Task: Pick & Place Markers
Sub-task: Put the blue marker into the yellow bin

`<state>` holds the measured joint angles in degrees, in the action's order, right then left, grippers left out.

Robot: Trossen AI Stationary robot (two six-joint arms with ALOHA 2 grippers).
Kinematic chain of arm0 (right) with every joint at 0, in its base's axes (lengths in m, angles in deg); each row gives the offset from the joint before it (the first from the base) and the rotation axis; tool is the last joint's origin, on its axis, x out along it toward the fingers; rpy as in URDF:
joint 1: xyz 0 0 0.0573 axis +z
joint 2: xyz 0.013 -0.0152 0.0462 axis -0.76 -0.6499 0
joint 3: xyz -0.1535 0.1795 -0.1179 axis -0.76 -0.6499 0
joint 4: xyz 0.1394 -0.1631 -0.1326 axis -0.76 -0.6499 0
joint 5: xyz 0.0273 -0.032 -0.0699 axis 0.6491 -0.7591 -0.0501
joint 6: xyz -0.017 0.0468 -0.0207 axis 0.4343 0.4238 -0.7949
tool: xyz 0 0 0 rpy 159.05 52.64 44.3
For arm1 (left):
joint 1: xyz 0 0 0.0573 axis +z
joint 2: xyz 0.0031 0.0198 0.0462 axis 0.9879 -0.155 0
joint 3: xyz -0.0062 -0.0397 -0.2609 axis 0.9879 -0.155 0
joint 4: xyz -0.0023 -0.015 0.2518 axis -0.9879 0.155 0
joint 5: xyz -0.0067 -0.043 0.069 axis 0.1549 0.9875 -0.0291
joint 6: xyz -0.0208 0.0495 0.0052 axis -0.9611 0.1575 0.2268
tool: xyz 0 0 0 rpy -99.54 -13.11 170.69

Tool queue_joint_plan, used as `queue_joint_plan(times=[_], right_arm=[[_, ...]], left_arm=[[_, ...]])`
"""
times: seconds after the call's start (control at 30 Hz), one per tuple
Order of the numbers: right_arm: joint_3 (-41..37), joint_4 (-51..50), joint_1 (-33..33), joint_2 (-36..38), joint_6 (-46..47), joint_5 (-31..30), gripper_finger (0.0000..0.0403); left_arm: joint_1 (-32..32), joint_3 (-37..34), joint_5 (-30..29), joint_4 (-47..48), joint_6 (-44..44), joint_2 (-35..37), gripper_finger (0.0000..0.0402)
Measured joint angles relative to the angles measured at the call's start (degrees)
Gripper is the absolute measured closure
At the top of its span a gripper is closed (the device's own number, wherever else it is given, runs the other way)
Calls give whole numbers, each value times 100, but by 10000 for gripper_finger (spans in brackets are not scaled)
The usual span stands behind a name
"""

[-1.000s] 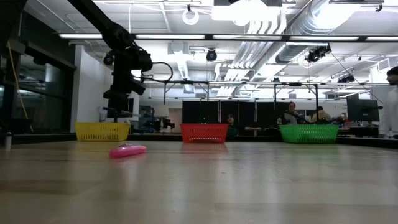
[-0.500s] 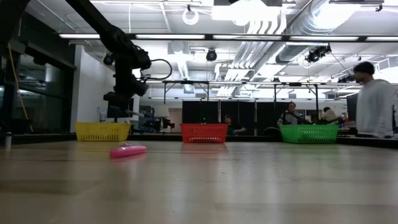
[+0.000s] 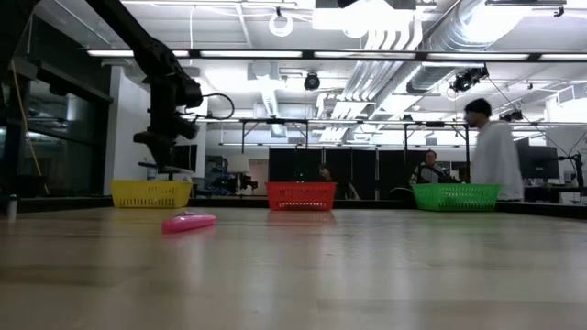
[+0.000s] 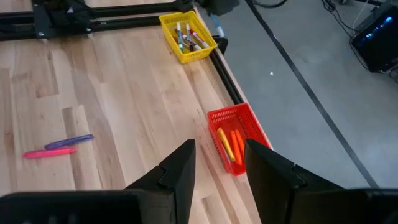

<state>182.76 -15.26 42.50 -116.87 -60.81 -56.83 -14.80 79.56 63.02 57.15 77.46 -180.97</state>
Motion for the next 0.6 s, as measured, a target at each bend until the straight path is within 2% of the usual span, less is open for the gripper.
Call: queue_joint_plan(times=[0.6], right_arm=[[0, 0, -130, 0, -87, 86, 276]], left_arm=[[-40, -2, 454, 1011, 906, -6, 384]])
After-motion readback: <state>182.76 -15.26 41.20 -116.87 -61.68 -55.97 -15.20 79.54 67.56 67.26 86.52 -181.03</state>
